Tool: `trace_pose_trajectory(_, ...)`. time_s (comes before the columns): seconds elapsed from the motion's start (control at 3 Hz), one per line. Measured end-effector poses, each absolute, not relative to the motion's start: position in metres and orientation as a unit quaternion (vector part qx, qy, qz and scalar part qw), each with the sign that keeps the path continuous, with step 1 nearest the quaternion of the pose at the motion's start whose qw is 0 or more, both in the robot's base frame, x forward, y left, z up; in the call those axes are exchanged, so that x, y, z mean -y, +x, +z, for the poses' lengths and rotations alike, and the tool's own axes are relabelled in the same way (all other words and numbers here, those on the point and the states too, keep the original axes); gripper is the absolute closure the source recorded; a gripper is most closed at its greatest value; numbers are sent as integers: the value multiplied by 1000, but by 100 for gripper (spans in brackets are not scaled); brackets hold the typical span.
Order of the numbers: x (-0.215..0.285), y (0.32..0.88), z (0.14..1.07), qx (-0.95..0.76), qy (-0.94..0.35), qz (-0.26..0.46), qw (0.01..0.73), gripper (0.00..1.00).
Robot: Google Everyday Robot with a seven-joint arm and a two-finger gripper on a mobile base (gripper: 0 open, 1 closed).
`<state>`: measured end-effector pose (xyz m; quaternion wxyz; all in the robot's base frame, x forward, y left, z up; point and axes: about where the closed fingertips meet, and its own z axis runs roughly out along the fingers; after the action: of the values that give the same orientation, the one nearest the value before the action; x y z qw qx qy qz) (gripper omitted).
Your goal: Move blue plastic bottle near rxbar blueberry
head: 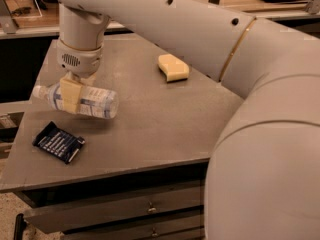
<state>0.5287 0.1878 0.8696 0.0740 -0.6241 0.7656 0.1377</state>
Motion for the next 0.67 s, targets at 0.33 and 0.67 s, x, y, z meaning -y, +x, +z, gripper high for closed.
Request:
trace_pose_trajectory(0.33, -195, 514, 868, -746, -644, 153, 68, 28)
trace_pose_trajectory(0.67, -197, 514, 868, -745, -645, 153, 69, 5)
